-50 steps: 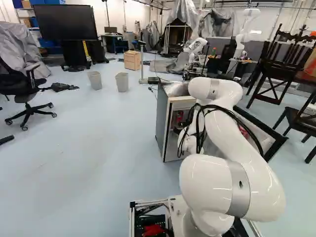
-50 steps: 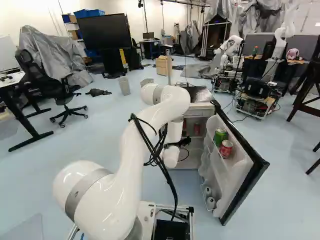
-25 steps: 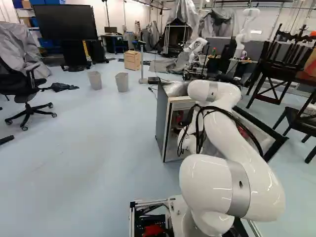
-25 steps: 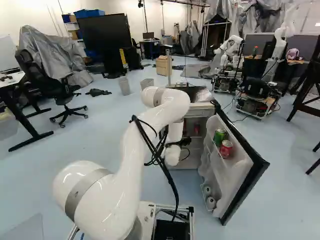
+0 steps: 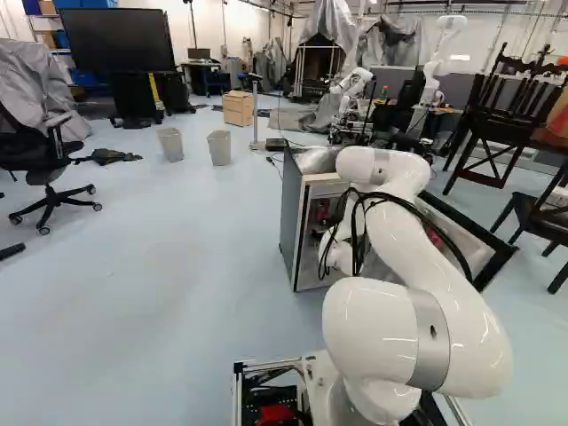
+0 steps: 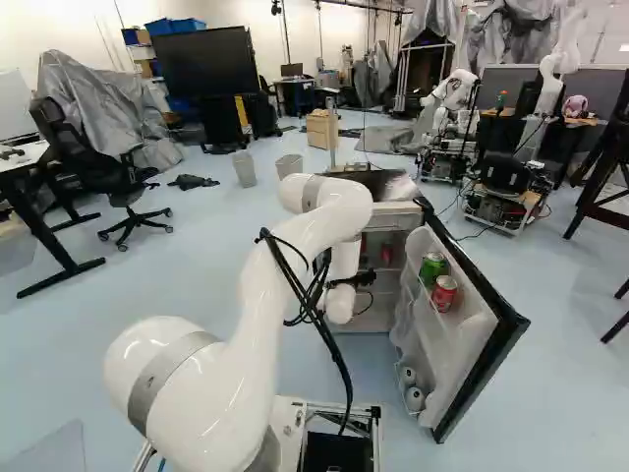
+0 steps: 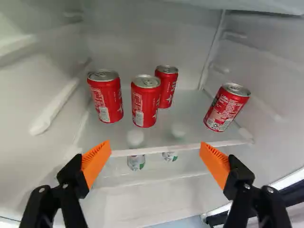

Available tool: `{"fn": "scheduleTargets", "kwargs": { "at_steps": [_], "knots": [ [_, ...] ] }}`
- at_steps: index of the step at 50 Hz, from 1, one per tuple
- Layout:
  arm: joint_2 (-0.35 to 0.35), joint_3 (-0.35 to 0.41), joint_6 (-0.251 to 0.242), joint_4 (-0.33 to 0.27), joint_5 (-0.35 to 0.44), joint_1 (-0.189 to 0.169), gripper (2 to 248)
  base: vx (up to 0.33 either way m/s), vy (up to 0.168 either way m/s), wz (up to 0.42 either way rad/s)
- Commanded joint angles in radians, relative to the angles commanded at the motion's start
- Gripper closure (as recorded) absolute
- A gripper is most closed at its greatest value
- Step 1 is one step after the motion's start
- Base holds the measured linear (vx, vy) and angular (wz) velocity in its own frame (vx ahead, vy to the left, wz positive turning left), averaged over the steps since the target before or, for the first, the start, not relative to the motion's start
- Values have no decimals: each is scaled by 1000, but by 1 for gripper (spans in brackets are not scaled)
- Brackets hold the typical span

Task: Grab a drink from the fridge

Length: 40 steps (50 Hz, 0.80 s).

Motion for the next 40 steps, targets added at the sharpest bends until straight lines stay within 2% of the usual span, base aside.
{"fn": "scheduleTargets", "kwargs": {
  "at_steps": [20,40],
  "knots": [
    [-33,-67,0,0,2,10,3,0,0,0],
    [-52,-106,0,0,45,15,3,0,0,0]
  ]
}}
